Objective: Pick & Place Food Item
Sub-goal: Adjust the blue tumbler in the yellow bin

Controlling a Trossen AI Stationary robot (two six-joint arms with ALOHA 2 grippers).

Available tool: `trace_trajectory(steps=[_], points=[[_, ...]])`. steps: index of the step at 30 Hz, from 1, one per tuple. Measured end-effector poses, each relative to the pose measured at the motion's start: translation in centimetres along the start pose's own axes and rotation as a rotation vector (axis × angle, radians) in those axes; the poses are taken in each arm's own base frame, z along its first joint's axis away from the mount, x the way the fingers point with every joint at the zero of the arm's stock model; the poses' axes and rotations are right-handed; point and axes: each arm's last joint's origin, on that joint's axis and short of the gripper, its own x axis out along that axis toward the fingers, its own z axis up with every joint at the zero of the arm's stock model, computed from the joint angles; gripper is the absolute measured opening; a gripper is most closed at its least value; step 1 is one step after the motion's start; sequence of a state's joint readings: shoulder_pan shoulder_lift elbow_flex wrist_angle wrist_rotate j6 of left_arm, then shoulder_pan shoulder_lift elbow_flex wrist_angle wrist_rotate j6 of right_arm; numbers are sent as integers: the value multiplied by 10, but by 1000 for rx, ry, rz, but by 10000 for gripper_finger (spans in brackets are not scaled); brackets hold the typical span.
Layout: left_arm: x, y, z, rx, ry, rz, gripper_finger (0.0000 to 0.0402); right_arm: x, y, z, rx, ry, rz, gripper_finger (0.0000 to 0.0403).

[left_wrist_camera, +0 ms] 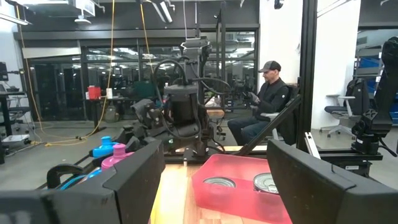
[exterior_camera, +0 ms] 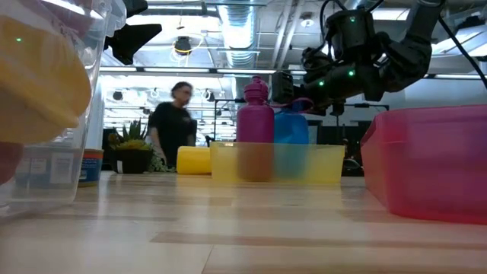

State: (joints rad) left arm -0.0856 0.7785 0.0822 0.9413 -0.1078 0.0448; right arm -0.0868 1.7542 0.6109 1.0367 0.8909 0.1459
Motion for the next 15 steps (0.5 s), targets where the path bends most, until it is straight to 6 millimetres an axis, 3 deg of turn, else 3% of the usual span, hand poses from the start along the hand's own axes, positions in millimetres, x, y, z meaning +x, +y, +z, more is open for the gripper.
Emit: trace_trajectory(steps=[15], points=[[0, 0, 0, 0, 0, 0, 280, -1, 2, 15, -10, -106, 9, 269]])
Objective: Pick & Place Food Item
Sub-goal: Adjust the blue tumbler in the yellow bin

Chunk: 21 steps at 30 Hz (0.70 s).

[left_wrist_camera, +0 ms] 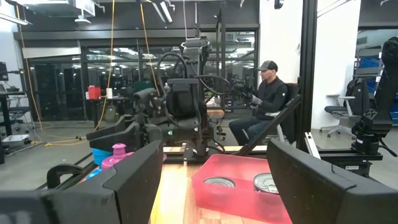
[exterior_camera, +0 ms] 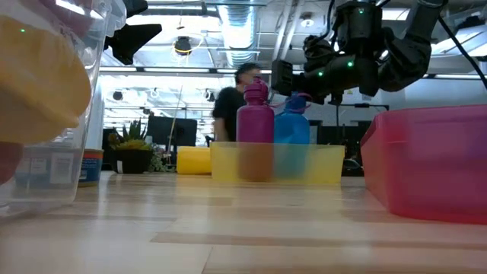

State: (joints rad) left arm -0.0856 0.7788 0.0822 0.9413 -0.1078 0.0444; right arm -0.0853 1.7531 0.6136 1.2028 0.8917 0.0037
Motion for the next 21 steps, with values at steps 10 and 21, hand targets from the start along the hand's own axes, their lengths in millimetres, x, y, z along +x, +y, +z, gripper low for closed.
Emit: trace_trajectory(steps=[10, 21], points=[[0, 0, 0, 0, 0, 0, 280, 0, 0, 4, -4, -31, -14, 269], [0, 0, 0, 0, 3, 0, 280, -1, 9, 11, -29, -49, 25, 269]])
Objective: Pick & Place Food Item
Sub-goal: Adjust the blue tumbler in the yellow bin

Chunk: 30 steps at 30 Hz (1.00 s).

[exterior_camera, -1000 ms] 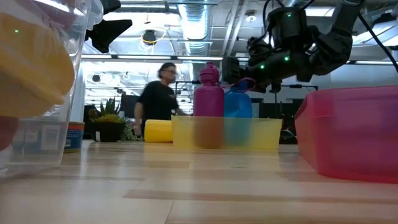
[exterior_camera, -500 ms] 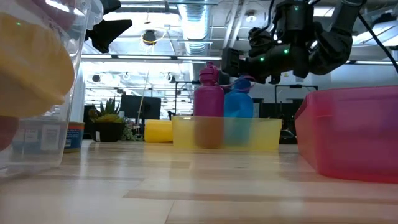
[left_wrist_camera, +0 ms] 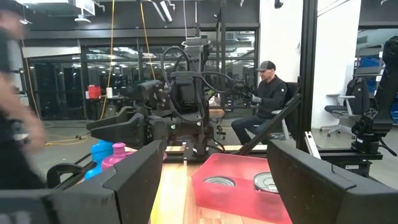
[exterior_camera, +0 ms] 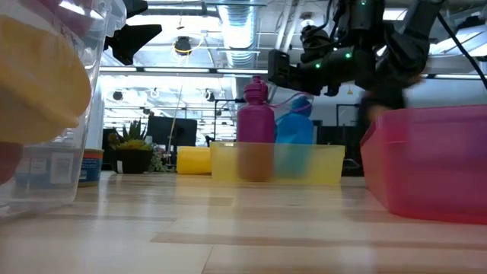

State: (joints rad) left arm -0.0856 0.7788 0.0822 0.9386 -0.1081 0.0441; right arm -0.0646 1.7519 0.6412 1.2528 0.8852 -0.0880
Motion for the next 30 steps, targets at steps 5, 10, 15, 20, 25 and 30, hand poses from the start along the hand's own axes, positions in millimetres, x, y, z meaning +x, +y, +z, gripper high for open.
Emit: trace_trajectory(steps=[5, 10, 15, 20, 25, 30], points=[[0, 0, 0, 0, 0, 0, 280, -1, 6, 2, -5, 3, 42, 268], [0, 0, 0, -1, 0, 0, 280, -4, 9, 3, -15, 1, 49, 251], [0, 0, 0, -1, 1, 0, 280, -8, 11, 6, -24, -24, 47, 228], [0, 0, 0, 0, 5, 0, 280, -14, 14, 11, -42, -50, 10, 207], [0, 0, 0, 0, 5, 6, 280, -23, 18, 18, -49, -64, -44, 189], [0, 0, 0, -8, 5, 5, 280, -29, 13, 28, -79, -13, -169, 177]])
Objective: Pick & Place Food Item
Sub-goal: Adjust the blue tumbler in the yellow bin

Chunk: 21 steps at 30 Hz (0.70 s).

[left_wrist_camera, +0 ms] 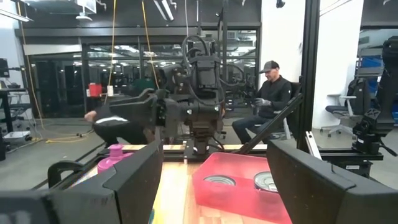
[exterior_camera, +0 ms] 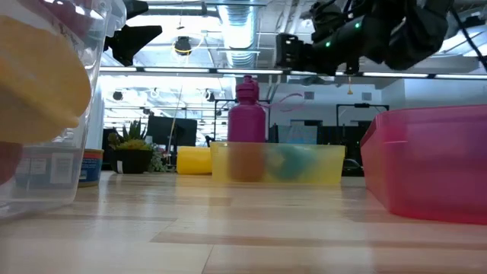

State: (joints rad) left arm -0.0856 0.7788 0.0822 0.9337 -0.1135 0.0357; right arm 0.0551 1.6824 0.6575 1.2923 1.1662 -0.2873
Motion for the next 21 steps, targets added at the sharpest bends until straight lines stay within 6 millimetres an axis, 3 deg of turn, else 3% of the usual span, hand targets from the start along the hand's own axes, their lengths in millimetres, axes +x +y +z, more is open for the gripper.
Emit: trace_trajectory(steps=[3, 7, 13, 17, 21], points=[[0, 0, 0, -18, 0, 0, 280, -2, -7, 11, 28, 40, -4, 183], [0, 0, 0, -19, -1, -1, 280, -2, -24, 18, 129, 169, 119, 199], [0, 0, 0, -63, -2, -2, 280, 19, -60, 11, 228, 462, 294, 218], [0, 0, 0, -94, 0, -11, 280, 28, -67, 5, 256, 575, 413, 217], [9, 0, 4, -92, 80, 9, 277, 28, -65, 4, 191, 560, 442, 211]])
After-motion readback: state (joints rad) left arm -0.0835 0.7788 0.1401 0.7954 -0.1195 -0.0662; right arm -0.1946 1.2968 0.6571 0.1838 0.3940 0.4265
